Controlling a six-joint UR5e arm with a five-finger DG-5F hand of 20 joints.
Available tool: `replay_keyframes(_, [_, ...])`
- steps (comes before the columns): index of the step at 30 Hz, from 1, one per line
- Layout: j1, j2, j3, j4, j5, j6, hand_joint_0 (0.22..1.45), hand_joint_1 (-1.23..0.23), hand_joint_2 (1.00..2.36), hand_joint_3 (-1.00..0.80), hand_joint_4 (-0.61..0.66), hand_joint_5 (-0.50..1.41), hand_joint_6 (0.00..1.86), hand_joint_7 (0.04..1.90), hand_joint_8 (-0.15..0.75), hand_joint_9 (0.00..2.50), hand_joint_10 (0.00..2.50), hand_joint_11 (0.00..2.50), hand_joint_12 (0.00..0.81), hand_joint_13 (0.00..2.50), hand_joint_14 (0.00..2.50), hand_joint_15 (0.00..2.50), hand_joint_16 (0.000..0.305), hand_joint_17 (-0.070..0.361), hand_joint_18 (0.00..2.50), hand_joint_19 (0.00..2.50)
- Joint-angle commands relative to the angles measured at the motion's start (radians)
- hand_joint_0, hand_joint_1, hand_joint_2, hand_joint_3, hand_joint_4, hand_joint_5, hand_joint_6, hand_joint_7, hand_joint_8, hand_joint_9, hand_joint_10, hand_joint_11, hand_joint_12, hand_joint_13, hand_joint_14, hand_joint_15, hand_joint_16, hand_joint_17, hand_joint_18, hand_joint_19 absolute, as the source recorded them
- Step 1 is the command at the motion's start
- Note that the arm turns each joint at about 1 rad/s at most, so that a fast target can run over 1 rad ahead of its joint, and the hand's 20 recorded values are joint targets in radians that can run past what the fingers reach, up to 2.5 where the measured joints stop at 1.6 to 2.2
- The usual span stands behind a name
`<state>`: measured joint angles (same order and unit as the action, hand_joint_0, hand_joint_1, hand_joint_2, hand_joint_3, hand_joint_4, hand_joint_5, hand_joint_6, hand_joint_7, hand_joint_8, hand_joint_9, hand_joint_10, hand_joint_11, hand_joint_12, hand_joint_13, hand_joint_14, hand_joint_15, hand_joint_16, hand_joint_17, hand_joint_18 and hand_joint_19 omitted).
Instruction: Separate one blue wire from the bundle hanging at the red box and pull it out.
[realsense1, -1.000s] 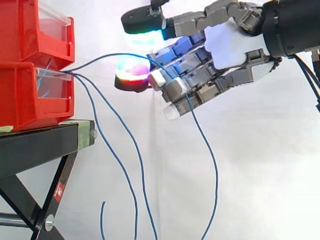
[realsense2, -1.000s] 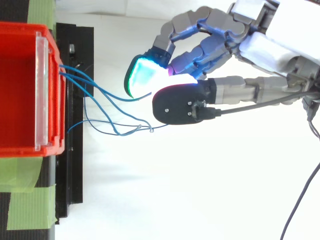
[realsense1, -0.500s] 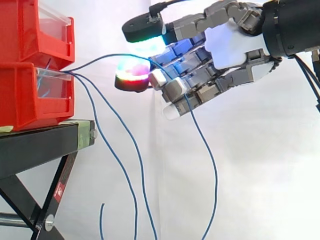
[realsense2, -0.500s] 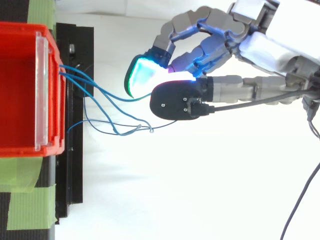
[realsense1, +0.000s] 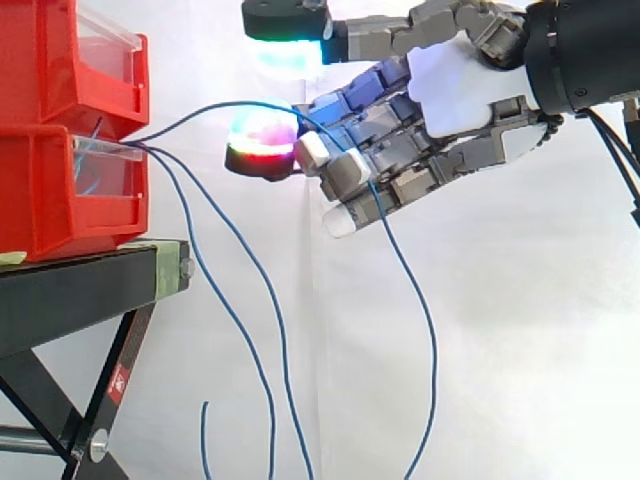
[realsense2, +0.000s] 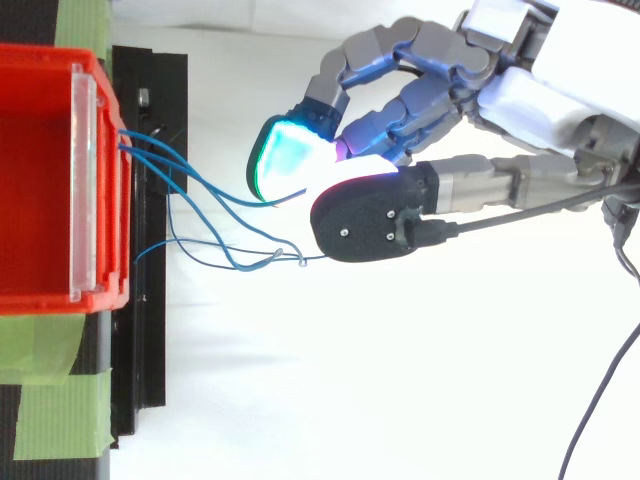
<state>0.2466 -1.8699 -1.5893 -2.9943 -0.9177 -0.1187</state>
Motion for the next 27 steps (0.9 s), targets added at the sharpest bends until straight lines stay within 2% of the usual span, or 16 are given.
replay_keyframes(1, [0.000,0.000,0.000,0.000,-0.001,0.010,0.50,-0.79,1.01,-0.39,0.20,-0.22,0.89,0.83,0.331,0.94,0.01,1.29,0.411,1.08,0.01,1.45,0.055,0.124,0.80,0.55])
replay_keyframes(15, [0.000,0.000,0.000,0.003,-0.004,0.010,0.59,-0.80,1.01,-0.32,0.18,-0.21,0.91,0.83,0.310,0.98,0.01,1.30,0.386,1.11,0.01,1.45,0.049,0.110,0.81,0.56])
replay_keyframes(21, [0.000,0.000,0.000,0.005,-0.023,0.013,0.60,-0.79,1.01,-0.29,0.18,-0.20,0.91,0.83,0.312,1.01,0.02,1.31,0.387,1.13,0.01,1.45,0.048,0.108,0.82,0.57])
replay_keyframes(27, [0.000,0.000,0.000,0.006,-0.027,0.013,0.59,-0.78,1.02,-0.24,0.16,-0.20,0.92,0.84,0.316,1.02,0.01,1.30,0.385,1.14,0.01,1.44,0.048,0.108,0.83,0.57])
